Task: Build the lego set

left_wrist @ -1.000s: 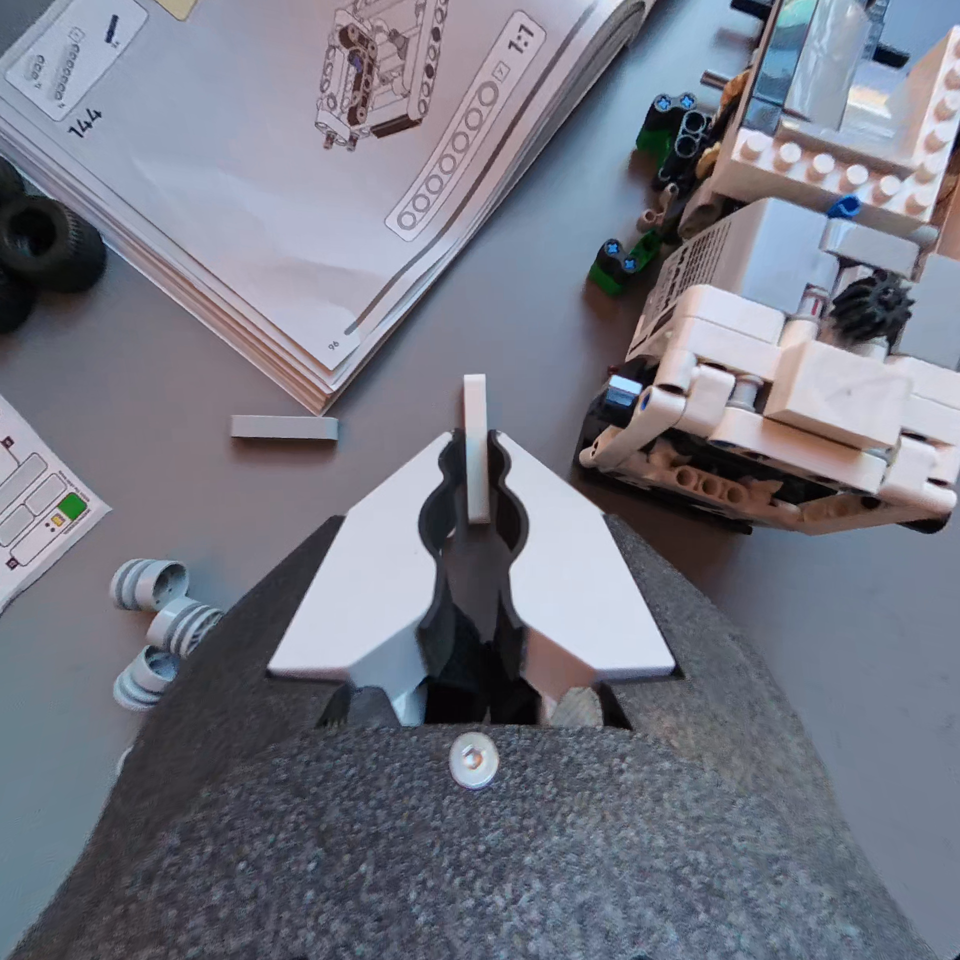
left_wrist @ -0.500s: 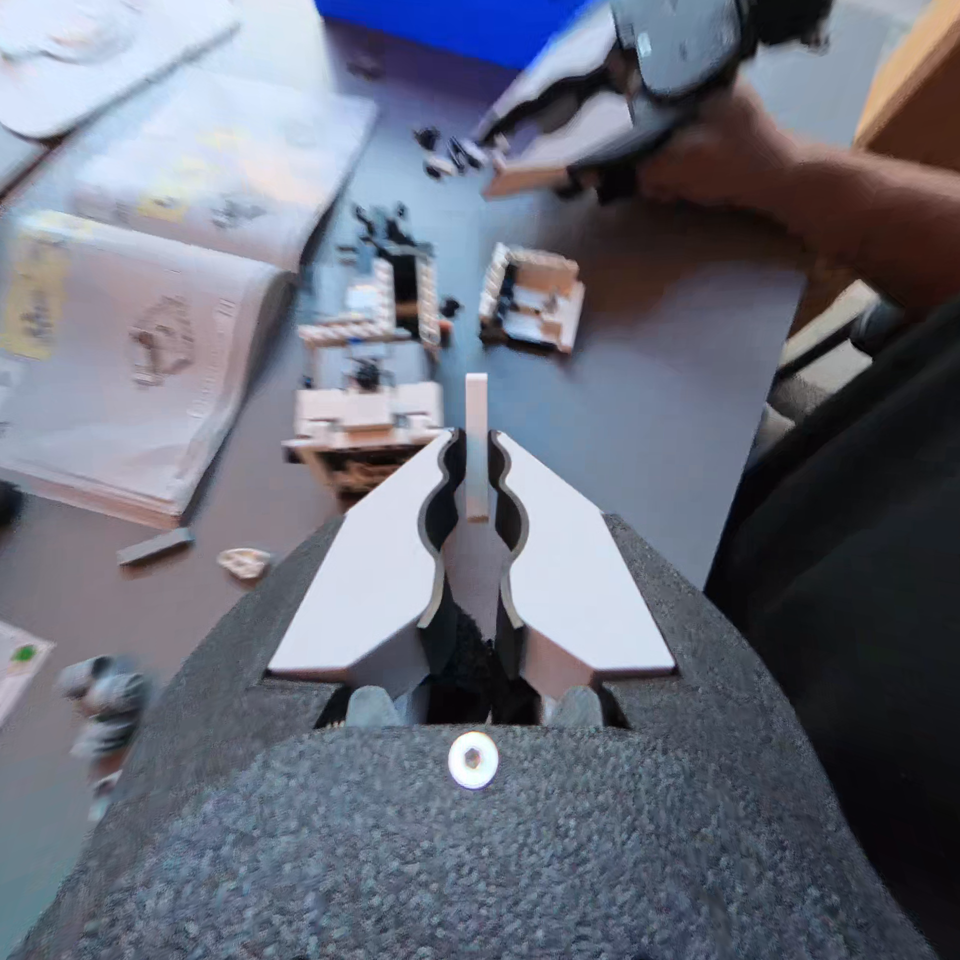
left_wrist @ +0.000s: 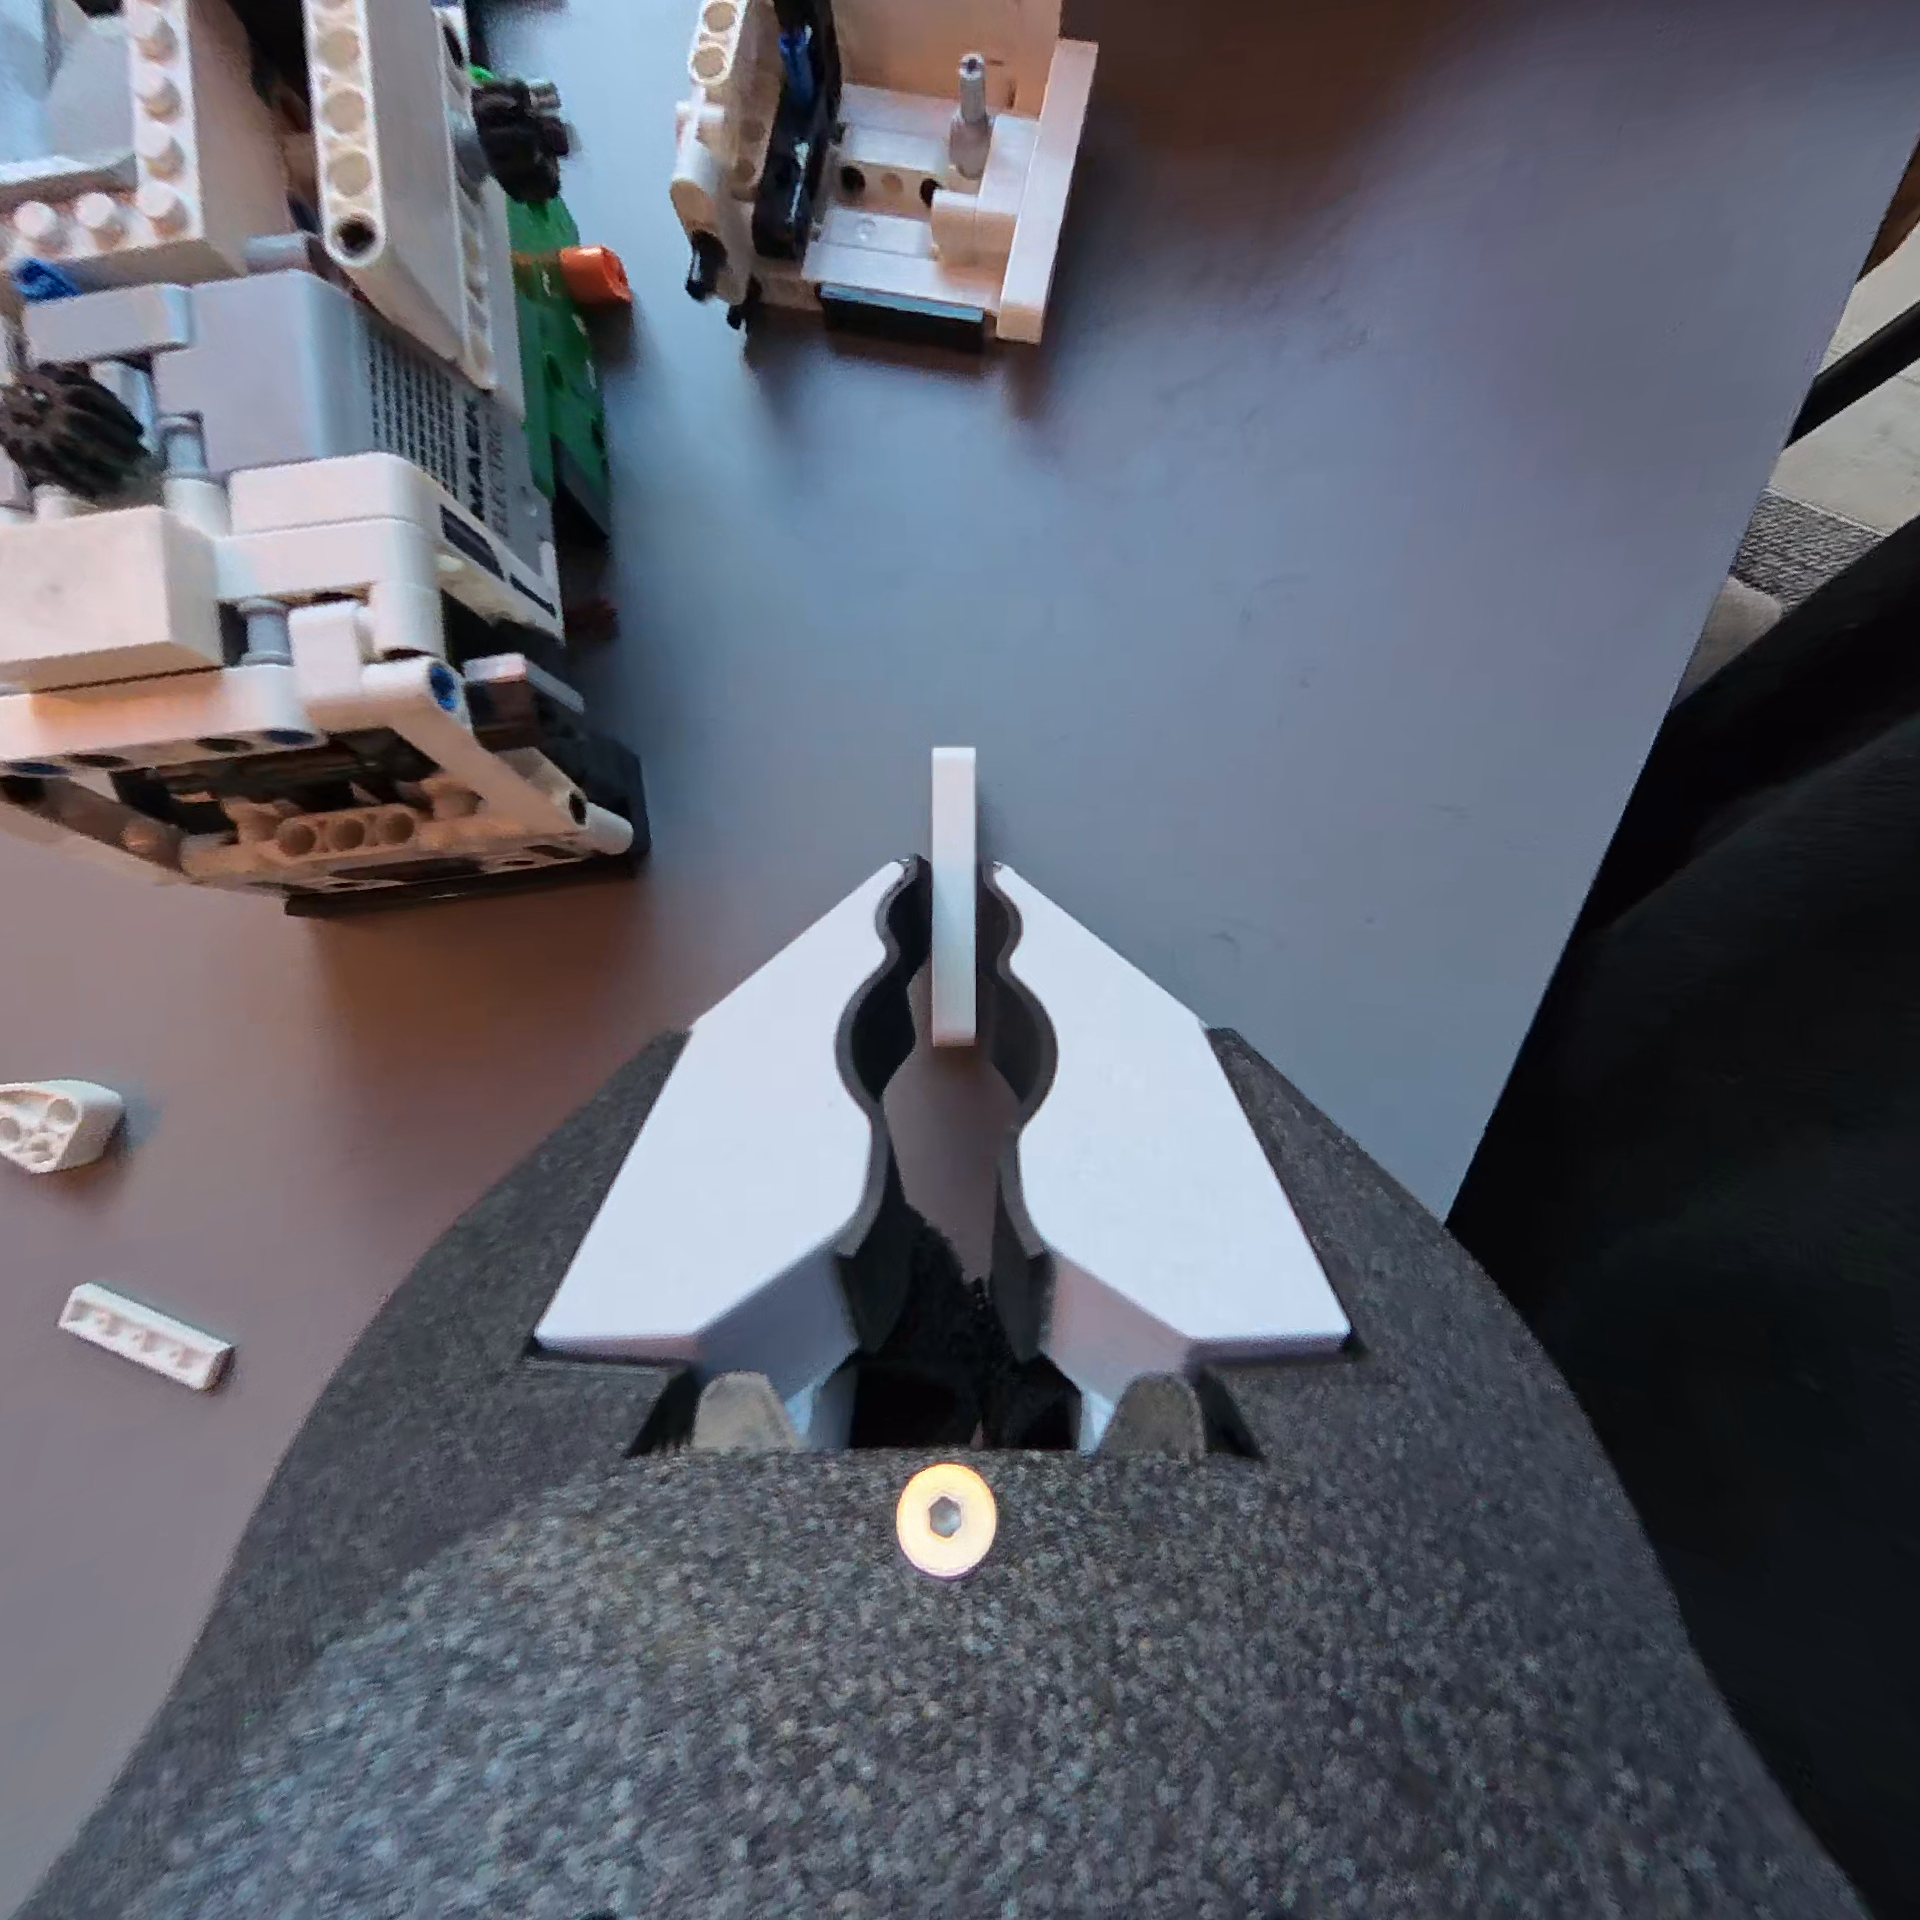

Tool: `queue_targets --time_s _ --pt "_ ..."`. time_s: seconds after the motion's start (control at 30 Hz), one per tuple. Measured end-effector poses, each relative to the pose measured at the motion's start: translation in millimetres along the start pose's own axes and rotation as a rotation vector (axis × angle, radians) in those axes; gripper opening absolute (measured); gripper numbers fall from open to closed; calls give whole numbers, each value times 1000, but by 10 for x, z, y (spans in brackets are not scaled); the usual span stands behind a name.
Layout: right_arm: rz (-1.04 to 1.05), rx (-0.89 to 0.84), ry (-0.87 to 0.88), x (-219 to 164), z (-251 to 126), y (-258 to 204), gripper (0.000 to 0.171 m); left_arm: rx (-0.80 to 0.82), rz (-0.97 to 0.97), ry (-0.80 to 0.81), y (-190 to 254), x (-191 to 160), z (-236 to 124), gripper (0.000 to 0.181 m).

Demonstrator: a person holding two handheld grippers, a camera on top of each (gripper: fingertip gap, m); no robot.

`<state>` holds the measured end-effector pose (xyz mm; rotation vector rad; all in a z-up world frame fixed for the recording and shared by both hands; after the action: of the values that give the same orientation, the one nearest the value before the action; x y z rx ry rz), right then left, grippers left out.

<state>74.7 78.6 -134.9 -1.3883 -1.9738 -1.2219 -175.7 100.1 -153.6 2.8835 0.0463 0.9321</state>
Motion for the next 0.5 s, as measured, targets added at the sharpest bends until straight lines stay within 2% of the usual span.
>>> queue_targets --time_s 0.13,0.2,0.27,0.33,0.4,0.43,0.5 --pt "7 4 1 0 -2 3 36 -22 -24 36 15 -10 19 10" --pt "11 4 7 4 -7 8 36 -37 -56 74 -22 -12 -80 28" --pt "14 6 6 3 -7 9 36 13 -115 151 -291 -69 -399 38" --pt "12 8 5 2 -4 4 36 202 -178 182 -864 -344 -902 37" --pt "7 9 4 3 -3 -1 36 325 -149 103 -1249 -783 -1284 27" --pt "3 11 0 1 2 -6 36 362 -124 42 -1378 -984 -1372 21" --pt "-7 14 -14 -9 16 -20 36 371 -106 -79 -1528 -1257 -1398 23"
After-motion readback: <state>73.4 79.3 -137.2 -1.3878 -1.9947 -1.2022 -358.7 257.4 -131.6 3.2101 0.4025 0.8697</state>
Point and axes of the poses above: each gripper's, where its closed fingertips meet, z out along the fingers, x out of its top, y = z × x across the jaws, the point moved 3 cm from there along -z, back along the fingers, and after that the axes turned 15 degrees about -z, right-handed, at the moved point
